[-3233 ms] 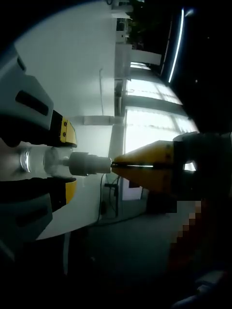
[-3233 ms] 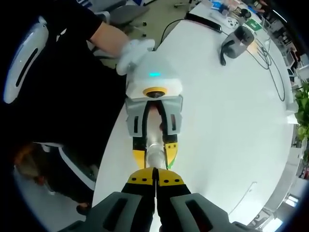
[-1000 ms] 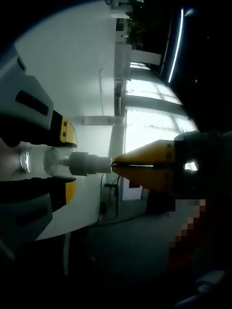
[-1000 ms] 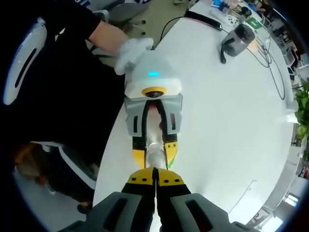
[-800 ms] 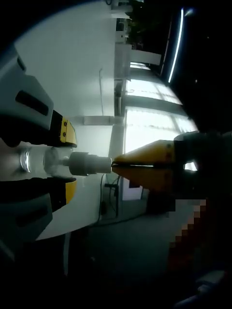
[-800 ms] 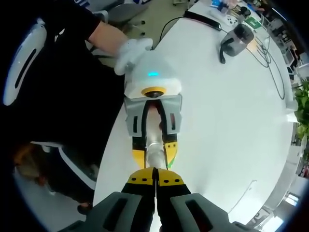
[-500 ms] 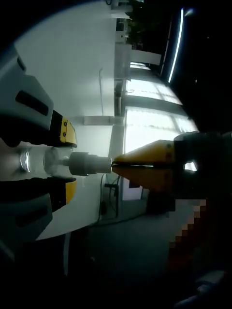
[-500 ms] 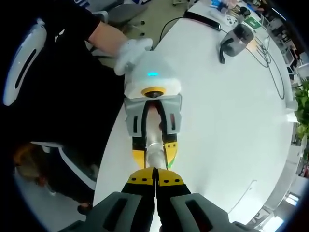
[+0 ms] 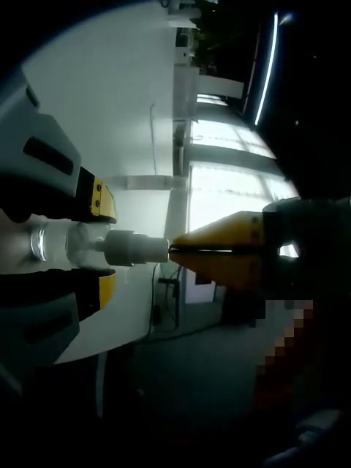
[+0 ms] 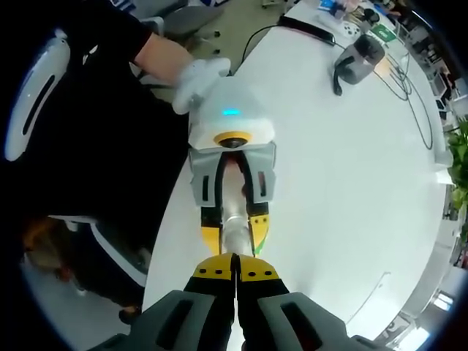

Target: Clamp pump bottle remove cover press pump head put on cover

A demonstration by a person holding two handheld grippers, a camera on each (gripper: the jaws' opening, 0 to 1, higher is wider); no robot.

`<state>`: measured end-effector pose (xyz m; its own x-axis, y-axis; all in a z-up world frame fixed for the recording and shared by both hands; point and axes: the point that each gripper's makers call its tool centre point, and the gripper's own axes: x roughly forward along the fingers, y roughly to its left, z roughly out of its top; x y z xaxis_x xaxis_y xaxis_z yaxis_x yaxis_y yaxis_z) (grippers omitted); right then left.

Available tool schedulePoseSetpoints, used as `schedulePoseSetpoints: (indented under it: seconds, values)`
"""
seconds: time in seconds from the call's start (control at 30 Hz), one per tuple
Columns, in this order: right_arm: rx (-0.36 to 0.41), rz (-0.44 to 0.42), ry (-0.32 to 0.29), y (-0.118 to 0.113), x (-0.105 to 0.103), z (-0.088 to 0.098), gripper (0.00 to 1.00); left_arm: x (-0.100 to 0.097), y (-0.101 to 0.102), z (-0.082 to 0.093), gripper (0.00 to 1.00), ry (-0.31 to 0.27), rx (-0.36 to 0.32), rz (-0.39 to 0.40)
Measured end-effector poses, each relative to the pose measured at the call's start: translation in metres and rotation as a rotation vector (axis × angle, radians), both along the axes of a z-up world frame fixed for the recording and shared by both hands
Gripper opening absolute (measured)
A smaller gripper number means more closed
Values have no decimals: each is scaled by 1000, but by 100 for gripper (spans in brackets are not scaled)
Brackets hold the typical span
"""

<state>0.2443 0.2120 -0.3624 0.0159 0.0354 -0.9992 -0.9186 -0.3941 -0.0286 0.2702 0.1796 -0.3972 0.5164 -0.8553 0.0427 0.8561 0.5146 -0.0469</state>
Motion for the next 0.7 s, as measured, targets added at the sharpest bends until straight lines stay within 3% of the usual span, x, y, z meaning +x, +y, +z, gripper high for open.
schedulePoseSetpoints:
  seconds: [0.7]
  values:
    - [-6, 10, -1, -1, 0, 0, 0, 2, 1, 0, 16, 1, -1, 0]
